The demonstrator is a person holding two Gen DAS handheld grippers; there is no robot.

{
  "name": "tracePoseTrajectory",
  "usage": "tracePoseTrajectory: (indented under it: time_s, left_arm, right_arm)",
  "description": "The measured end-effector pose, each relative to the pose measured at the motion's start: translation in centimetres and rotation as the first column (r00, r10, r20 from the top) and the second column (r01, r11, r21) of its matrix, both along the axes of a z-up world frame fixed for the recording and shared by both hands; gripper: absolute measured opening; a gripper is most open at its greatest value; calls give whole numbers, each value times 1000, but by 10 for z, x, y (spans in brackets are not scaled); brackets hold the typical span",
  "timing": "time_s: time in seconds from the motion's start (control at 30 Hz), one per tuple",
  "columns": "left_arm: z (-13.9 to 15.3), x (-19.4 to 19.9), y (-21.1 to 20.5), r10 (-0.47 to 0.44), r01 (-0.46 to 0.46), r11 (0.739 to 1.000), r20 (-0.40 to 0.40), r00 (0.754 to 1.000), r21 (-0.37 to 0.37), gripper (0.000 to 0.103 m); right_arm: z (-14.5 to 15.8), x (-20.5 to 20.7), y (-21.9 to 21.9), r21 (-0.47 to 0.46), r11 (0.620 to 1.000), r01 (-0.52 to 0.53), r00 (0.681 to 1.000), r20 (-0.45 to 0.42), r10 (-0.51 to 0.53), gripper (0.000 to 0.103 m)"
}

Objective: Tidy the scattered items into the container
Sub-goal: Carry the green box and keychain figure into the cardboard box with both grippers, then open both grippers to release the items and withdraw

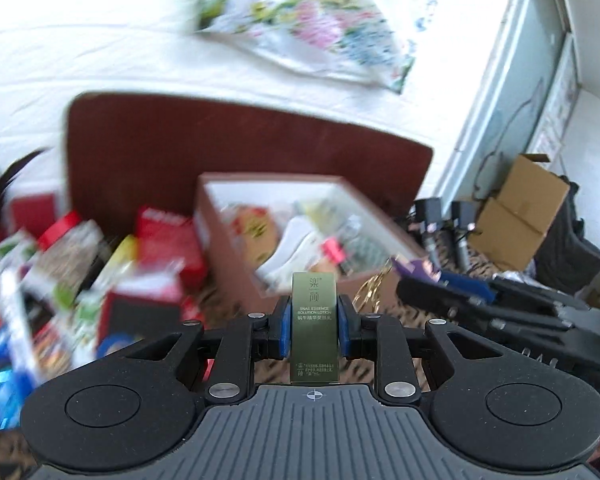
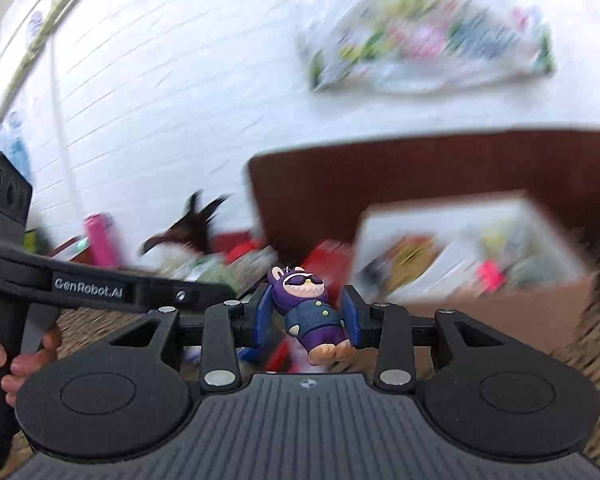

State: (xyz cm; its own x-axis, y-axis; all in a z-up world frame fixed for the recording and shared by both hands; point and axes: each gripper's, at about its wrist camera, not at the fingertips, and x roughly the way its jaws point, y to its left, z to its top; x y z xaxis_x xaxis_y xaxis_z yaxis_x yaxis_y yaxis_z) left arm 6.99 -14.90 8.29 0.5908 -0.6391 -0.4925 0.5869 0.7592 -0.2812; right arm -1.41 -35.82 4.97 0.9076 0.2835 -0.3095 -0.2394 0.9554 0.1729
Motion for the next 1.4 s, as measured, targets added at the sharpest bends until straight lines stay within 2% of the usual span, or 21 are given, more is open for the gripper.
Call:
tracePoseTrajectory:
  time_s: [0.17,0.3,0.53,0.7,0.73,0.77,0.8,0.83,0.87,0.9,0.93,0.97,1.1,1.17,1.27,1.4]
  left_arm:
    - [19,43,-39,-10,10,1000,11,1000,-4,20]
    - [16,76,-69,-12,12,1000,4,1000,17,21]
    - [-28,128,-114,-21,25,999,-86,996,47,21]
    - [-64,156,-133,-10,22,997,-151,988,73,21]
    - [-70,161,-136,-10,22,997,-162,987,78,27]
    - [-76,165,-138,-10,25,996,-172,985,85,40]
    - [-82,167,-140,-1,18,995,-176,984,97,59]
    - [-86,169,-142,11,9,994,-180,984,108,88]
    - [-89,169,-142,35,-14,993,-182,983,115,99]
    - [-91,168,-140,55,-37,994,-171,984,107,103]
    - [-92,167,-137,55,-42,995,-153,987,88,103]
    - [-93,167,-135,39,-28,997,-149,988,74,103]
    - [-99,168,-133,65,-50,995,-195,979,83,103]
    - [-98,163,-131,55,-42,996,-187,981,76,103]
    - [-95,155,-126,67,-54,996,-188,980,74,103]
    - [-87,138,-113,76,-70,997,-198,977,36,103]
  right_arm:
    - [36,32,-41,-19,995,100,993,69,-99,41]
    - [45,66,-63,-44,986,160,984,80,-156,41]
    - [21,115,-83,-60,976,209,977,53,-206,41]
    - [-15,149,-102,-38,972,233,972,-25,-234,41]
    - [-23,155,-107,-34,970,240,969,-47,-241,42]
    - [-33,161,-111,-34,968,247,966,-72,-249,42]
    - [-42,167,-115,-45,966,255,961,-98,-258,43]
    - [-51,172,-117,-70,961,268,953,-125,-275,46]
    - [-59,176,-119,-98,953,285,944,-142,-297,63]
    - [-65,176,-119,-119,944,309,935,-141,-324,72]
    - [-69,174,-120,-130,938,323,932,-130,-339,77]
    - [-71,172,-121,-135,937,321,934,-121,-337,76]
    - [-74,167,-120,-129,943,308,937,-128,-324,83]
    - [-72,165,-116,-137,942,306,938,-128,-324,87]
    - [-68,161,-110,-155,939,307,936,-129,-327,88]
    - [-60,148,-106,-145,940,307,938,-120,-325,92]
